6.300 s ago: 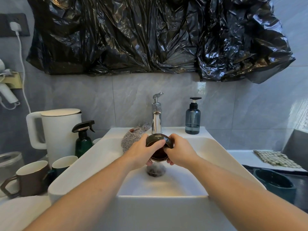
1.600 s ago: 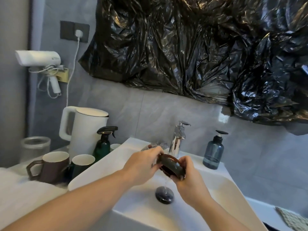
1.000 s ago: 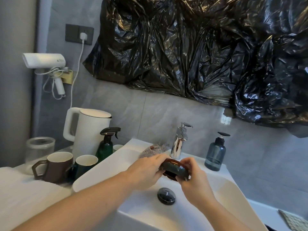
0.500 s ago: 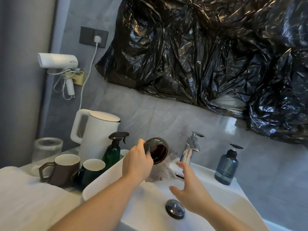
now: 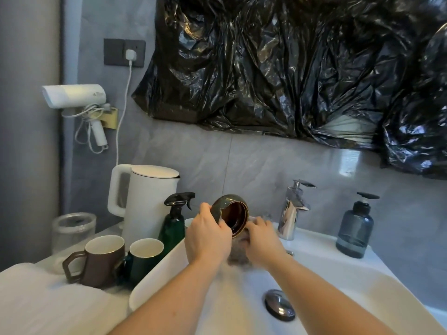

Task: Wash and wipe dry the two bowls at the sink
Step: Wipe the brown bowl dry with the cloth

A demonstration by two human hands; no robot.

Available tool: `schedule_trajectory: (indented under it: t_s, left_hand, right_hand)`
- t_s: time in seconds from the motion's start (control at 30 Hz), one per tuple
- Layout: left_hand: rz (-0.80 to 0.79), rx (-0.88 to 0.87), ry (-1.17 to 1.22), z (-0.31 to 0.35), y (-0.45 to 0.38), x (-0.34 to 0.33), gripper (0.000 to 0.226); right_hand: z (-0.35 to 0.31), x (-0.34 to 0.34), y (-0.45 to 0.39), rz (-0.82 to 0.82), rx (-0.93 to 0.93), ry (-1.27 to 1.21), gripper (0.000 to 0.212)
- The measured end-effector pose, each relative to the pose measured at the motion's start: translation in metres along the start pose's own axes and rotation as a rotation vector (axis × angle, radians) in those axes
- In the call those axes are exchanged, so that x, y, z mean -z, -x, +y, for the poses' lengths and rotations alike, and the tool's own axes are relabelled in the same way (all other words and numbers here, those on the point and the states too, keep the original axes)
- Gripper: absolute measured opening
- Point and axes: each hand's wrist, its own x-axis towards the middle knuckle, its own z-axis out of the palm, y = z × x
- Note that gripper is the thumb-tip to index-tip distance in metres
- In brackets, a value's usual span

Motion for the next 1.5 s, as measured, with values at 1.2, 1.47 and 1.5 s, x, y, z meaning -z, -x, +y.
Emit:
schedule_trajectory:
  t_s: [1.2, 1.47, 1.5]
  left_hand:
    - [-0.689, 0.232, 0.354, 0.053, 0.035, -0.092, 0.057]
    - [-0.681, 0.212, 0.400, 0.057, 0.039, -0.093, 0.045]
    - [-0.679, 0.208, 0.411, 0.057, 0.038, -0.094, 0.044]
  right_hand:
    - [0.082, 0.079, 0.124, 0.304, -0.378, -0.863, 0.017]
    - [0.073, 0.070, 0.119, 0.111, -0.274, -0.811, 0.026]
    - [0.073, 0.067, 0.117, 0.101, -0.256, -0.789, 0.026]
